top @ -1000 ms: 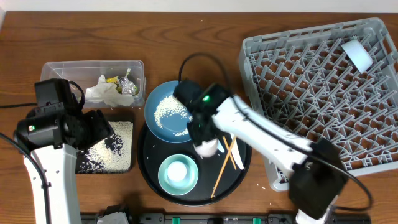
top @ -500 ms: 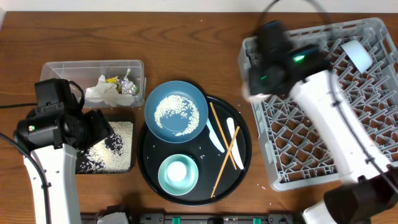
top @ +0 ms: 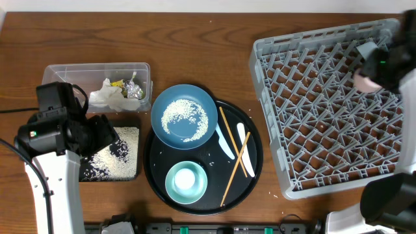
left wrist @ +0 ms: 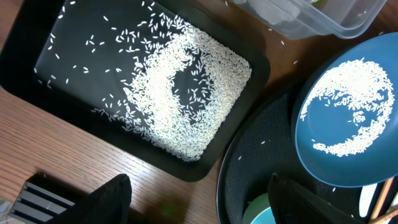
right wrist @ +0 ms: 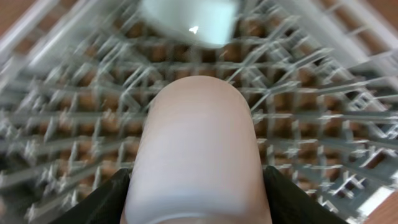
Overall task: Sort waste into correct bins and load items into the dishwasher rack
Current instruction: 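Carry the pink cup to the rack's right side and release it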
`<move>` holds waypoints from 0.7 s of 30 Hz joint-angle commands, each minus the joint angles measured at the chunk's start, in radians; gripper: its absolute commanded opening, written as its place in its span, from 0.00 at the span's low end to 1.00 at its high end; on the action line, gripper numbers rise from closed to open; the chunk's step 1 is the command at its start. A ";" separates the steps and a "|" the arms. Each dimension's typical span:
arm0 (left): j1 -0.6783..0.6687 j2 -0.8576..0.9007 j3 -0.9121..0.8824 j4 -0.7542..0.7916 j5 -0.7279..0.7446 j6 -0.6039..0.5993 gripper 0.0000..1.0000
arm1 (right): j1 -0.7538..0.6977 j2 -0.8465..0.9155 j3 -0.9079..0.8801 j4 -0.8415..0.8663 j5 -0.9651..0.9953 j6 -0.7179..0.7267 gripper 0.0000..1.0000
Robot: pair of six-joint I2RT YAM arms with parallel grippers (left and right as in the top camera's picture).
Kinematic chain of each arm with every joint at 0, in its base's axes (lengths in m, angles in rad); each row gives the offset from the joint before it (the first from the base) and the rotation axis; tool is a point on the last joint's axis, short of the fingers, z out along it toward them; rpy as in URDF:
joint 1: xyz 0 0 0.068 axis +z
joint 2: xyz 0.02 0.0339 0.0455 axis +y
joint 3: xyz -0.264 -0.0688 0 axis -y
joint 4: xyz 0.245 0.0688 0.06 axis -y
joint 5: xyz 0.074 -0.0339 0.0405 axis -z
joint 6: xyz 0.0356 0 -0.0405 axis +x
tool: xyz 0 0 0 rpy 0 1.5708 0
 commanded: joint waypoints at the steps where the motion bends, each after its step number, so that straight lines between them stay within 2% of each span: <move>1: 0.004 0.006 -0.011 -0.003 -0.011 -0.010 0.72 | -0.081 -0.019 0.011 0.035 0.007 -0.016 0.31; 8: 0.004 0.006 -0.011 -0.003 -0.011 -0.010 0.72 | -0.226 -0.014 0.010 0.145 0.007 -0.016 0.25; 11: 0.004 0.006 -0.011 -0.003 -0.011 -0.010 0.72 | -0.259 -0.001 0.010 0.173 0.007 -0.016 0.22; 21: 0.004 0.006 -0.011 -0.005 -0.011 -0.010 0.72 | -0.318 0.119 0.010 0.194 0.003 -0.042 0.22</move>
